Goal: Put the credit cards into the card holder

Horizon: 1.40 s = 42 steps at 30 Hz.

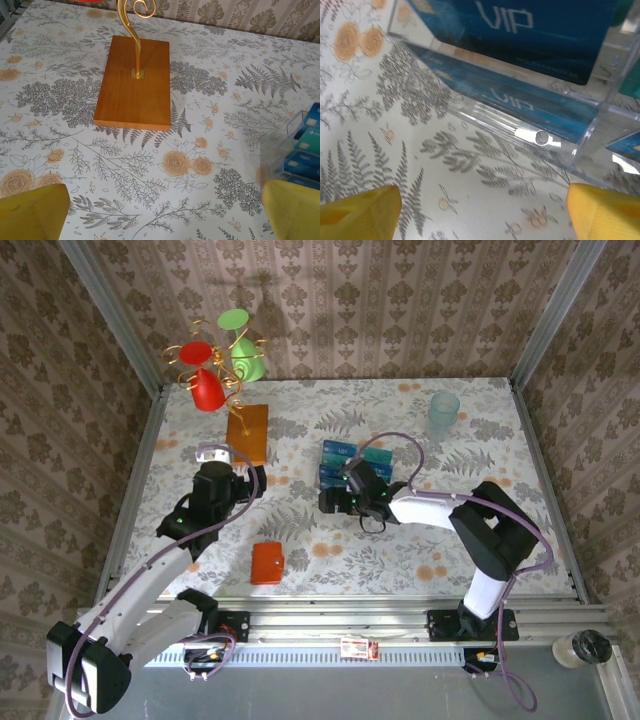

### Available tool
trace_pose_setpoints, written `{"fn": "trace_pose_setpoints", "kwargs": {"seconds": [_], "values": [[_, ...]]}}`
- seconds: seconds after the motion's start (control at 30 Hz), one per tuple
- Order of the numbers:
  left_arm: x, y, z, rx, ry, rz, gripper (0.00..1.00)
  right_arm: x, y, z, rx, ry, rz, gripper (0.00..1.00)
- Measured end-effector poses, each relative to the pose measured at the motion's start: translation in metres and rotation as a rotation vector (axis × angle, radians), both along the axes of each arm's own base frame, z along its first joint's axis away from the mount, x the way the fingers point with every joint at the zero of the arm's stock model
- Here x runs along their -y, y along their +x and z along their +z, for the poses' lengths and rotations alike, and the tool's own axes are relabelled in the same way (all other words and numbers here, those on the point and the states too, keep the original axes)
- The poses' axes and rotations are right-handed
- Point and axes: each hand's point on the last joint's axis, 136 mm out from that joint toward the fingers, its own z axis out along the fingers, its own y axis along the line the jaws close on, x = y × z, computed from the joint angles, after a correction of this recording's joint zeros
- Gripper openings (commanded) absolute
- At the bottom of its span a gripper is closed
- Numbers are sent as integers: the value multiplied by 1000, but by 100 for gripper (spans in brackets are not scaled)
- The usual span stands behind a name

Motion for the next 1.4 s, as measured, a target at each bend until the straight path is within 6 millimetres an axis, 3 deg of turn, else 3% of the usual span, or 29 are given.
{"fn": "trace_pose_setpoints", "kwargs": {"seconds": [0.4,0.7,0.87,1.0,1.13,1.27,1.4], "values": [[-1,-3,-7,-13,1,4,100,-34,34,9,21,46,22,86],[-2,-4,-14,-27,4,5,100,-49,57,15,32,75,29,83],[-3,-5,-16,-30,-1,9,100,-61,58,25,31,113,76,83],[-3,-6,-18,-35,-14,18,100,-68,42,31,11,128,105,85],[-5,-10,-24,-59,-30,36,100,-76,8,43,-19,154,117,83],[-8,-14,-30,-89,-41,59,100,-88,-33,43,-67,206,132,67],[-12,-18,-38,-124,-39,80,100,-103,-73,26,-154,242,147,50]]}}
